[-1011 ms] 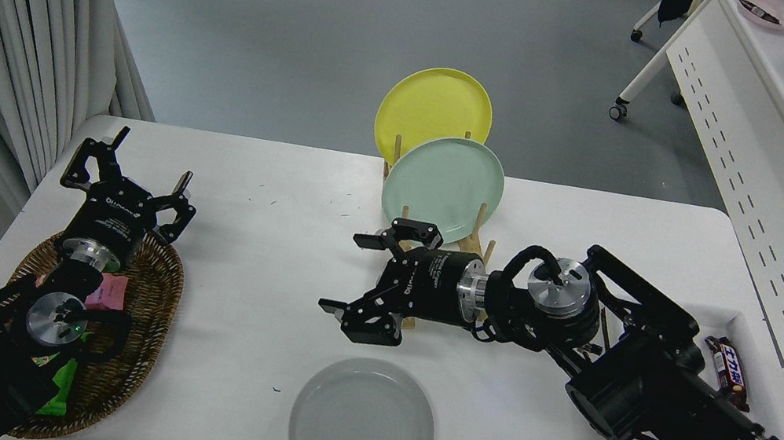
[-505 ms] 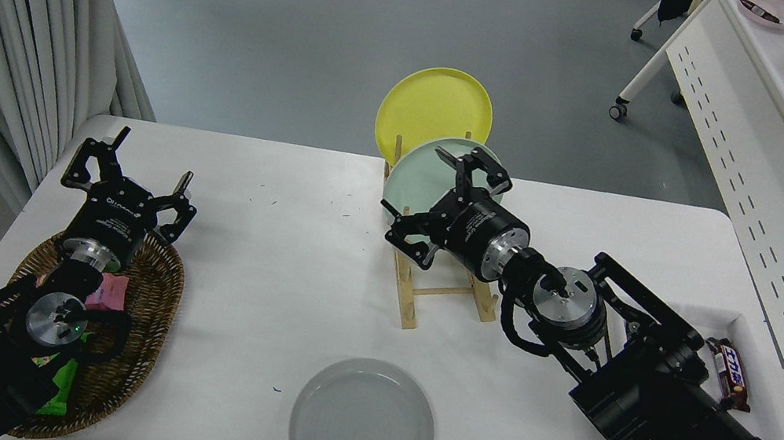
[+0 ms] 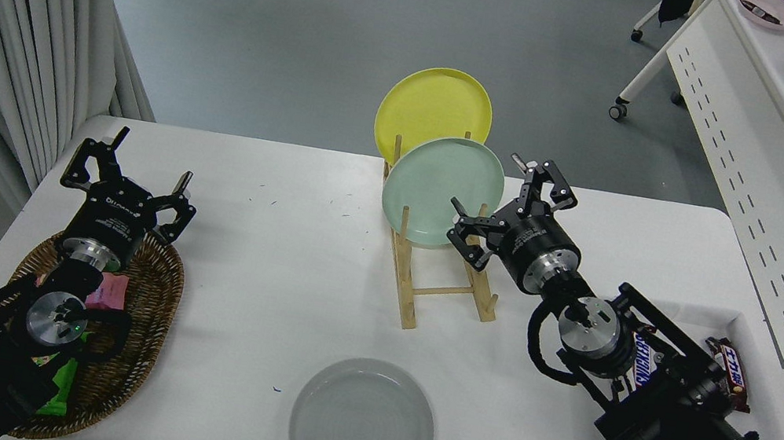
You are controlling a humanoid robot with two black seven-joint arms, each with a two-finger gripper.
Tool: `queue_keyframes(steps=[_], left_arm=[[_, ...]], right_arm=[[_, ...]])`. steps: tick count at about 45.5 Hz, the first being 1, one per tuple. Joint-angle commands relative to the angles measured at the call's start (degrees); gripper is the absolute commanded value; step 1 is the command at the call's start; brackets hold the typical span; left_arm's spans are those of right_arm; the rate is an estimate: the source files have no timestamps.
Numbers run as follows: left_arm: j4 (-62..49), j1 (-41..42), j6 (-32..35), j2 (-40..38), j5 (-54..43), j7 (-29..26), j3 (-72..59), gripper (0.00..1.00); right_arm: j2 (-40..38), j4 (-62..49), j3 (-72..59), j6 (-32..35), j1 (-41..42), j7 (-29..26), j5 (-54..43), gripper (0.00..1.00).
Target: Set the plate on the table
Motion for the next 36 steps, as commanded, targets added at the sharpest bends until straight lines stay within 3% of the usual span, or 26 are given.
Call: queue_keyframes(steps=[1,18,28,36], left_arm=[[0.0,0.0,0.0,0.0,0.0,0.0,0.0,1.0],[0.0,0.0,0.0,0.0,0.0,0.0,0.0,1.0],[0.0,0.0,0.0,0.0,0.0,0.0,0.0,1.0],[0.0,0.0,0.0,0.0,0.0,0.0,0.0,1.0]], right_arm=[[-1.1,-2.2,1.1,-0.1,0.1,5.0,-2.4,0.99],[-0.9,-13.9,1.1,0.4,5.2,6.1,-2.4,0.99],[-1.3,-22.2,0.3,9.0,6.2,6.1,-2.3,0.99],[-1.4,-25.3,-0.5,12.1,7.1,6.1,-2.3,0.99]])
